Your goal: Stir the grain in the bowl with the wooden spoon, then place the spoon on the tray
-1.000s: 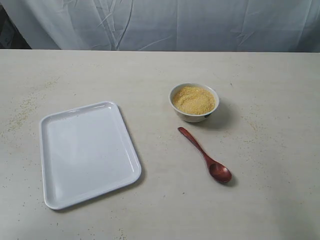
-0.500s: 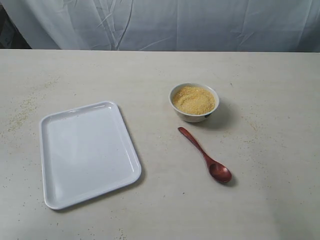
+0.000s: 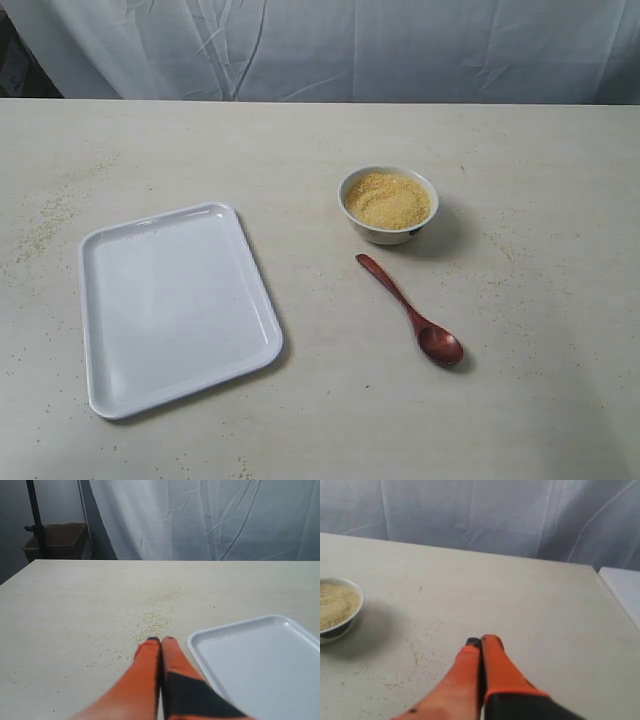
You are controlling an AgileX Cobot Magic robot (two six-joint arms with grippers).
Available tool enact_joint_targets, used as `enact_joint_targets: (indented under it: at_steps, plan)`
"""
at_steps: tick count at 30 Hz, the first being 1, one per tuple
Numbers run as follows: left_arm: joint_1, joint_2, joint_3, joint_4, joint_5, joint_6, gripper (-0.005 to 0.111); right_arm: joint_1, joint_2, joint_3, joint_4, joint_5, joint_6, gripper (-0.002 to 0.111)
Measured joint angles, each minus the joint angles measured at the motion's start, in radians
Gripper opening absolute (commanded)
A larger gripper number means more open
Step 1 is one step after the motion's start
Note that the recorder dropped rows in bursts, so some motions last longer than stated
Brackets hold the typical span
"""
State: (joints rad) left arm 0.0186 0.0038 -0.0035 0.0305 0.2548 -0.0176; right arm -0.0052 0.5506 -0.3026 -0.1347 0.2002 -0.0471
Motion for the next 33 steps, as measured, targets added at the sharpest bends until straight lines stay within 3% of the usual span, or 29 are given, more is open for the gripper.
enact_joint_targets:
  at_steps: [7,15,19,23,25,28,33]
  plan:
    - [0.000,0.000,0.000,0.000,0.000,0.000,0.000,0.000,0.075,-0.007,0.113,0.037,0.002,-0.001]
    - [0.000,0.000,0.000,0.000,0.000,0.000,0.000,0.000,0.223,-0.182,0.221,0.351,-0.004,-0.001]
    - [0.000,0.000,0.000,0.000,0.000,0.000,0.000,0.000,0.394,-0.288,0.404,0.506,-0.160,-0.001]
    - [0.000,0.000,0.000,0.000,0.000,0.000,0.000,0.025,0.702,-0.397,0.671,0.642,-0.405,-0.001]
    - [0.000,0.000,0.000,0.000,0.000,0.000,0.000,0.102,0.823,-0.455,0.676,0.644,-0.431,-0.001]
    - [0.000,0.000,0.000,0.000,0.000,0.000,0.000,0.299,1.004,-0.579,0.619,0.587,-0.426,0.000]
    - [0.000,0.000,0.000,0.000,0.000,0.000,0.000,0.481,1.205,-0.743,0.403,0.448,-0.277,0.034]
